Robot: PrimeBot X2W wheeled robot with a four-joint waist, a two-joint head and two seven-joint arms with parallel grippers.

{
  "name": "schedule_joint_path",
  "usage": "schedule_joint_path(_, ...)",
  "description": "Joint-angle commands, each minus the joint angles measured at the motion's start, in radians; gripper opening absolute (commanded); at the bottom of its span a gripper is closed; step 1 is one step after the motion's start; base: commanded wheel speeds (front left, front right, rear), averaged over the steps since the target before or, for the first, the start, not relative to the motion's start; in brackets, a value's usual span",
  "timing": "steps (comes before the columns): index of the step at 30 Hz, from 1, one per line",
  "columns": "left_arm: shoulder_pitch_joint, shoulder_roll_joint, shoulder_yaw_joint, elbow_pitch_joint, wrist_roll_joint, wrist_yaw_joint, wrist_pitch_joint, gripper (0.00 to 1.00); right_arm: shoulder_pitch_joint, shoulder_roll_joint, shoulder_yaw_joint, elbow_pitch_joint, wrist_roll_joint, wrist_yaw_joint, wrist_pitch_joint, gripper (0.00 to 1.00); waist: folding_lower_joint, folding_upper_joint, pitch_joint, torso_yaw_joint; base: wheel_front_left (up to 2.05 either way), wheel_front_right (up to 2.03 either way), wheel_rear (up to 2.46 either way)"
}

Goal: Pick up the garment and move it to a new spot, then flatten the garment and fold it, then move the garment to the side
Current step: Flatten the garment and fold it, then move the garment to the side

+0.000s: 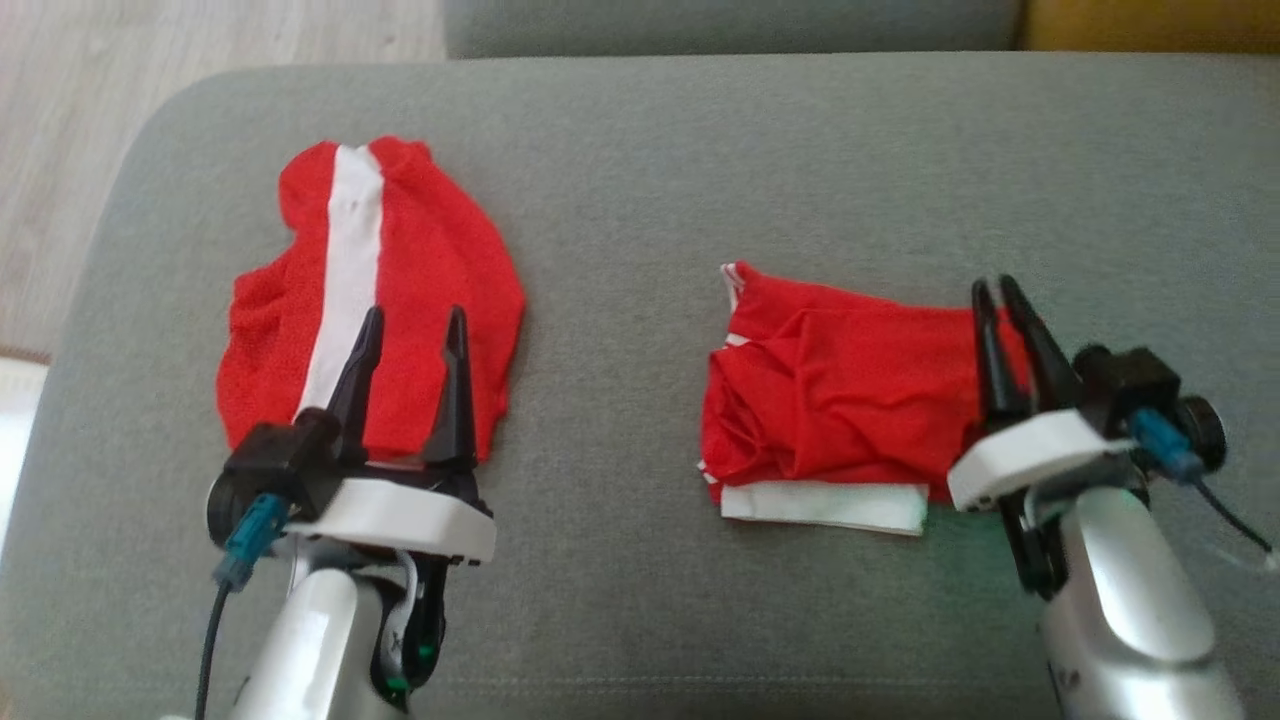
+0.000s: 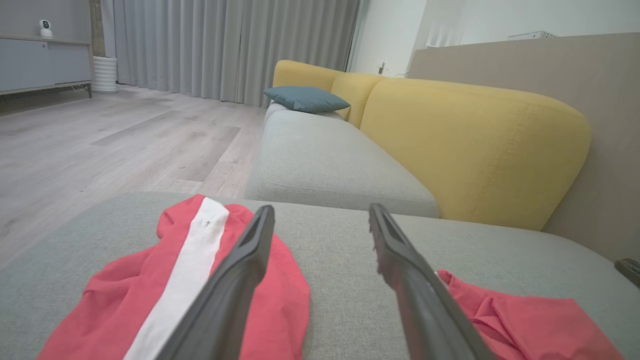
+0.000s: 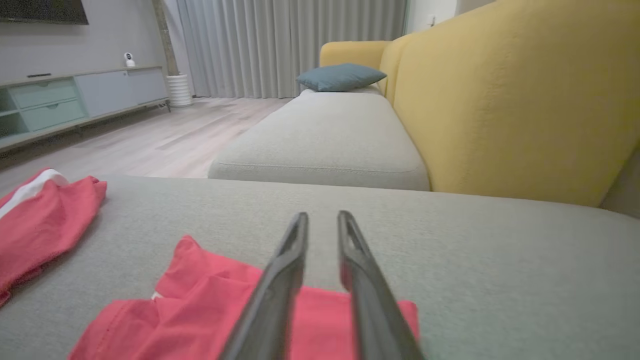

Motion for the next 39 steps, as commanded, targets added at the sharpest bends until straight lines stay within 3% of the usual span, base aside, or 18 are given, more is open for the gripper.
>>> schedule_joint_path(1, -0.02, 0.003, 0.042, -0.037, 0.005, 0.002, -0.012, 1.0, -0.003, 0.004, 0.015, -0.049, -0.015, 0.007, 0.001, 1.0, -0.0001, 0.0, -0.022, -0.022, 0.0, 0.0, 0.0)
schedule_joint_path(12, 0.037, 0.003, 0.042, -0.019, 0.013, 0.003, -0.012, 1.0, 0.163, 0.005, -0.082, -0.247, -0.022, 0.007, 0.045, 1.0, -0.0001, 0.0, -0.078, -0.07, 0.0, 0.0, 0.0)
schedule_joint_path(24, 0.076, 0.003, 0.063, -0.019, 0.016, 0.018, -0.012, 1.0, 0.251, 0.005, -0.097, -0.3, -0.004, 0.007, 0.056, 1.0, -0.0001, 0.0, -0.08, -0.074, 0.0, 0.0, 0.0)
schedule_joint_path(39, 0.006, 0.003, 0.019, -0.011, 0.002, -0.002, -0.012, 1.0, 0.128, 0.005, -0.131, -0.079, 0.18, 0.007, 0.158, 1.0, -0.0001, 0.0, 0.024, 0.022, 0.0, 0.0, 0.0)
